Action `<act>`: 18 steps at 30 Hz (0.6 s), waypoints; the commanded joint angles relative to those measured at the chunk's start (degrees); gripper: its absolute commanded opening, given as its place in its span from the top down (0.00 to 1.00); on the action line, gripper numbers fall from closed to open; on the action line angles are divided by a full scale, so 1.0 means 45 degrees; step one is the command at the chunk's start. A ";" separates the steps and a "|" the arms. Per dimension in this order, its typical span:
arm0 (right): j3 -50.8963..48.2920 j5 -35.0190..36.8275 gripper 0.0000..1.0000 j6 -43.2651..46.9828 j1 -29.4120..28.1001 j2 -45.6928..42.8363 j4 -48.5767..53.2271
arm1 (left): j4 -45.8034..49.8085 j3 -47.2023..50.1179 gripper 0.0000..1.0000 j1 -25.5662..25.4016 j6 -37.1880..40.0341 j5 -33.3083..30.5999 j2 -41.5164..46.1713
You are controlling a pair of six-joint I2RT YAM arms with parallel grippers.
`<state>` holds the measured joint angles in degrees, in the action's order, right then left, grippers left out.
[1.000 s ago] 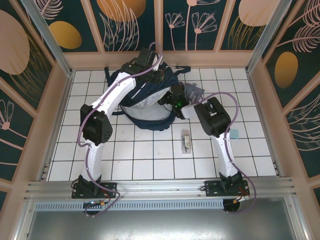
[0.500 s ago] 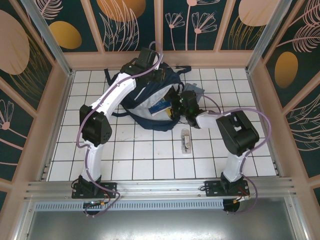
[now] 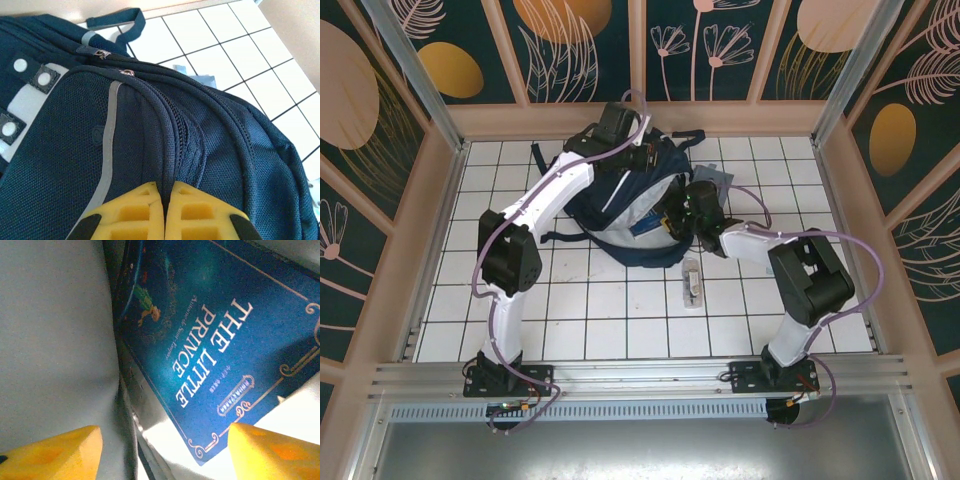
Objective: Pack books, pencil case, and school supplies into a backpack
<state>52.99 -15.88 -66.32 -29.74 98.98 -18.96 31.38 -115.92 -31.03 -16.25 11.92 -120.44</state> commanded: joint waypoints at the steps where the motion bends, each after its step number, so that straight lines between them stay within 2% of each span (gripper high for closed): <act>1: 0.0805 -0.0146 0.34 0.0626 -0.0052 0.0741 0.0599 | -0.1347 0.0407 1.00 0.0216 -0.0324 0.0136 0.1077; 4: 0.1243 -0.0280 0.17 0.0641 -0.0263 0.1061 0.1863 | -0.1381 0.0631 1.00 0.0220 -0.0349 0.0052 0.1214; 6: 0.1254 -0.0021 0.12 0.0702 -0.0553 0.0967 0.2525 | -0.1549 0.0779 1.00 0.0215 -0.0409 0.0111 0.1255; 12: 0.0605 0.0712 0.10 0.0349 -0.0730 0.0601 0.2484 | -0.1914 0.1189 1.00 0.0227 -0.0545 0.0471 0.1283; 15: 0.0892 0.0581 0.10 0.0325 -0.0527 0.1299 0.1303 | -0.1847 0.1267 1.00 0.0218 -0.0520 0.0652 0.1391; 18: 0.1779 0.0423 0.15 0.0787 -0.0427 0.2122 0.0246 | -0.1767 0.1390 1.00 0.0215 -0.0531 0.0747 0.1608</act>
<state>57.95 -14.98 -64.45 -32.23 105.32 -12.23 26.98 -109.80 -30.74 -17.74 14.50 -118.04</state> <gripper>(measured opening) 0.860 0.057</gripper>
